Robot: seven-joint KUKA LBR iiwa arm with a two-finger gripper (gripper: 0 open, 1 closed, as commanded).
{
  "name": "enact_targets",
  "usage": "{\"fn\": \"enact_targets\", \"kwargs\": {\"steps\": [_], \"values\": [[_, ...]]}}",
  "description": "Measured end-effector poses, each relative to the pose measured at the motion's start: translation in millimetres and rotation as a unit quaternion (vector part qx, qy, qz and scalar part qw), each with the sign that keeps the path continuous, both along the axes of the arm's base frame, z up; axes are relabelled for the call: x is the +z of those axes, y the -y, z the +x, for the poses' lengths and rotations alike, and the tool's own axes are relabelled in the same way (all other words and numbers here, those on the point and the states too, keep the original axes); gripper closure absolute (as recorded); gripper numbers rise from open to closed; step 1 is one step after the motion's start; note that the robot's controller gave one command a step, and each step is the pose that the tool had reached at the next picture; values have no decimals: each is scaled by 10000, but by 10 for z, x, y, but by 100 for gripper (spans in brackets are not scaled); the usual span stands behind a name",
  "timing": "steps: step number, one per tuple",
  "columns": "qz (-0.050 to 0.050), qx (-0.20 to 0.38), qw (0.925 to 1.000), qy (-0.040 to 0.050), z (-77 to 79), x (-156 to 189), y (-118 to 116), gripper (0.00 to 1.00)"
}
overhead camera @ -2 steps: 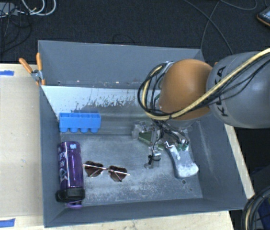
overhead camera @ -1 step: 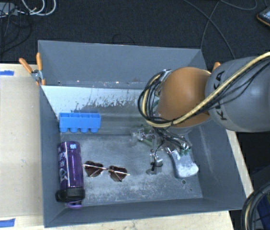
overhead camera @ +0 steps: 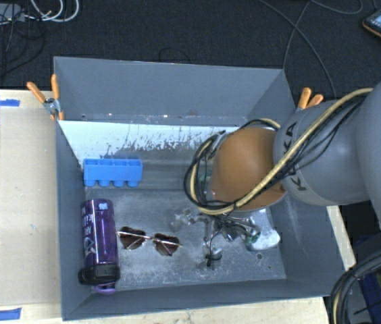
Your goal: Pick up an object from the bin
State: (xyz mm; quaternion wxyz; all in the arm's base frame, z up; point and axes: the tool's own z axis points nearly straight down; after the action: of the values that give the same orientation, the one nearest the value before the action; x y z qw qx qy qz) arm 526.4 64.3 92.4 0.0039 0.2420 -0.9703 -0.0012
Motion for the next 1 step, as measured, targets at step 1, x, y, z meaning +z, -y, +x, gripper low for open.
{"fn": "enact_targets", "kwargs": {"steps": [1], "values": [[-4, -529, 9986, -10, -367, 320, 190, 0]]}}
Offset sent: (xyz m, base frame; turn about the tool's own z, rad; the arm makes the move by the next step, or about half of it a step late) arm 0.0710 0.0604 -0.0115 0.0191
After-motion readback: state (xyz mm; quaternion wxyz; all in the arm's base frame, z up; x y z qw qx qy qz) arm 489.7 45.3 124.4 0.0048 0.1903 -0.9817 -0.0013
